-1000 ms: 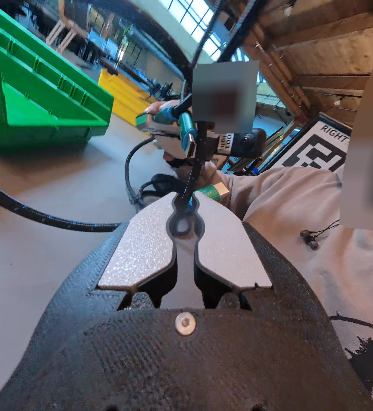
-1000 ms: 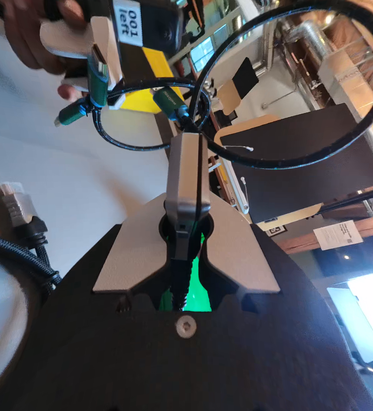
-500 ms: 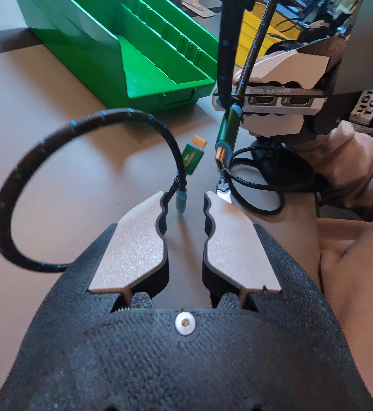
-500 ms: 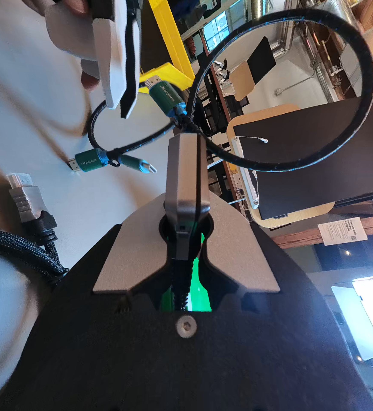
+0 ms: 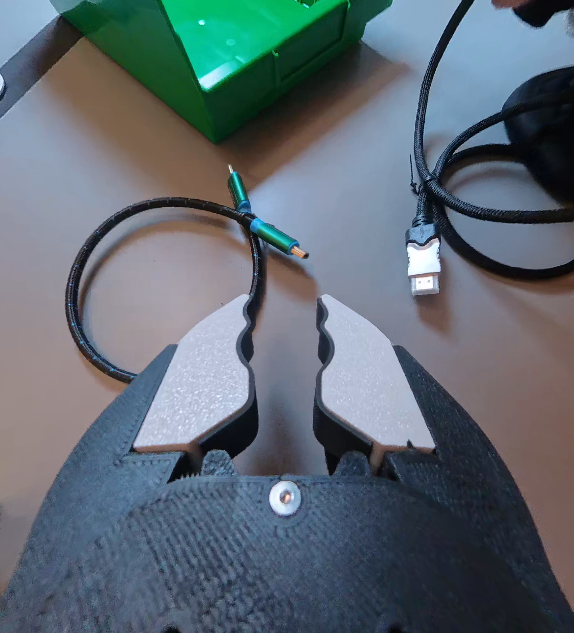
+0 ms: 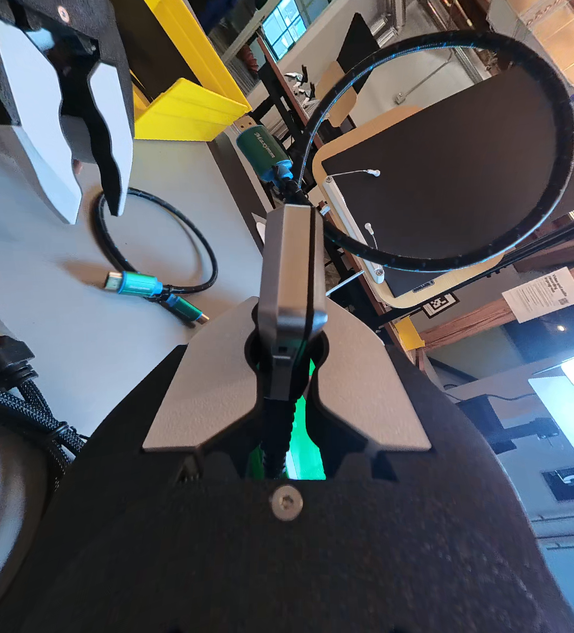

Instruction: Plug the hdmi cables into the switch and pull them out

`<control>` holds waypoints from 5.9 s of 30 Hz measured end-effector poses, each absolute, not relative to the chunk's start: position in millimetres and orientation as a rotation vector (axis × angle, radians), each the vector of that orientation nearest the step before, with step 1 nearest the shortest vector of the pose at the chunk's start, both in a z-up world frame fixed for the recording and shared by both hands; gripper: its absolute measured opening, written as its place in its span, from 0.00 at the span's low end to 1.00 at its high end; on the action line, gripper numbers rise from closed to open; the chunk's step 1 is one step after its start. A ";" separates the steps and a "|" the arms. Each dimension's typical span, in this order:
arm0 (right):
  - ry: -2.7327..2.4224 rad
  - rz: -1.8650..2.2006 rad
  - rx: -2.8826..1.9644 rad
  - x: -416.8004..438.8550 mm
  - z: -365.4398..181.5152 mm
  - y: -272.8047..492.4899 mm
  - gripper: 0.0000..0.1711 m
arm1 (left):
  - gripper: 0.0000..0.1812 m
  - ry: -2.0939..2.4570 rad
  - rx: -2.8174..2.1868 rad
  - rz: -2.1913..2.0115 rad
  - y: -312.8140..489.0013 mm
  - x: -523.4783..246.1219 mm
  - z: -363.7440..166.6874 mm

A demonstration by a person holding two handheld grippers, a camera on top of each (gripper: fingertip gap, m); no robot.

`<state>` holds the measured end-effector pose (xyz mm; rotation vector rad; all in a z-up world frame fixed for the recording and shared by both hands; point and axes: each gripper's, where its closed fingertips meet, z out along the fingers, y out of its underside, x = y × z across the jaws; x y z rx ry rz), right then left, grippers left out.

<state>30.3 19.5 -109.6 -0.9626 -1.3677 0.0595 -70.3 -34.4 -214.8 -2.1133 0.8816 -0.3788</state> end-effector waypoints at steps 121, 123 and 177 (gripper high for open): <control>-1.624 -0.397 -0.726 -4.9 -158.3 10.1 0.14 | 0.06 1.270 -1.626 0.527 -39.5 -45.3 -156.2; -1.612 -0.391 -0.720 -3.8 -156.9 10.1 0.14 | 0.06 1.255 -1.620 0.491 -41.2 -42.9 -154.4; -1.754 -0.362 -0.913 -1.3 -189.5 3.4 0.13 | 0.05 1.326 -1.761 0.213 -57.4 -32.7 -170.3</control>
